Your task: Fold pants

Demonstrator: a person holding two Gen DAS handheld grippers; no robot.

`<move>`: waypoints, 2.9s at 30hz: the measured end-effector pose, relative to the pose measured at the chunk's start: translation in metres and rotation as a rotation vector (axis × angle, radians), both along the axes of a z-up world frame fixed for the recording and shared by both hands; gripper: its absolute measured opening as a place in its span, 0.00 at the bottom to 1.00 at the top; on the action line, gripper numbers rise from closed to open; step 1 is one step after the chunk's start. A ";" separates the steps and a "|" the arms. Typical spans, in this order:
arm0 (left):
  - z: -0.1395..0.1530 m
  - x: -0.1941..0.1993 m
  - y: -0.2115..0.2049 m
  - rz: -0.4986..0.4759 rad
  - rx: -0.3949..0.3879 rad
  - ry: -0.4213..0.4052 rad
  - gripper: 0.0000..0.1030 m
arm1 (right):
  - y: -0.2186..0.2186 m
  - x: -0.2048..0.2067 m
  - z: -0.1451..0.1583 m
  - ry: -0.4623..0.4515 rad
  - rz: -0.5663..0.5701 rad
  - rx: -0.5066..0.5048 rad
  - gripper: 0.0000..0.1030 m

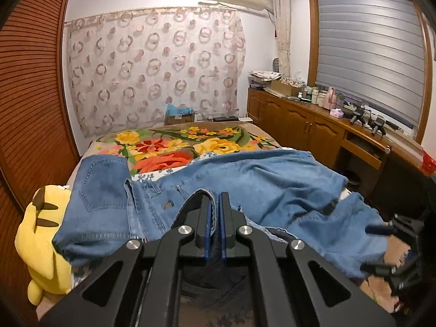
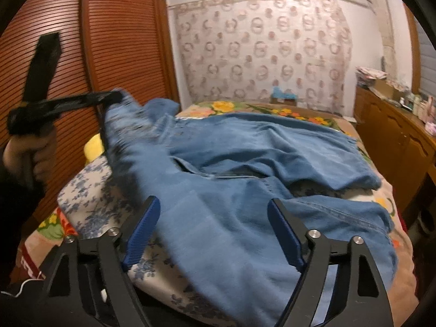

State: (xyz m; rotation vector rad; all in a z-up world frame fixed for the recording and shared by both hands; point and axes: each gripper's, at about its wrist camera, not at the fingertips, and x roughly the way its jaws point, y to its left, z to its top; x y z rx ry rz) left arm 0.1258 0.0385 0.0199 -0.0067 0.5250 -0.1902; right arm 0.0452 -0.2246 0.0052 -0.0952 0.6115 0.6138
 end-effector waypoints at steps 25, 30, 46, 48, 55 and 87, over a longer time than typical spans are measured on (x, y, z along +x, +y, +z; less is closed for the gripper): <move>0.005 0.023 0.042 0.058 -0.111 -0.013 0.02 | -0.017 0.053 -0.009 -0.007 -0.024 -0.143 0.04; 0.015 0.027 0.052 0.064 -0.128 -0.042 0.02 | -0.007 0.089 0.025 -0.087 -0.020 -0.198 0.03; -0.009 0.090 0.109 0.180 -0.186 -0.003 0.02 | 0.076 0.190 0.061 -0.279 0.045 -0.342 0.01; -0.013 0.097 0.113 0.187 -0.185 0.005 0.02 | 0.087 0.206 0.056 -0.282 0.049 -0.352 0.01; -0.037 0.123 0.124 0.212 -0.182 0.057 0.04 | 0.113 0.253 0.034 -0.272 0.060 -0.371 0.01; -0.046 0.137 0.059 0.054 -0.048 0.107 0.59 | 0.113 0.325 -0.024 0.019 0.055 -0.287 0.38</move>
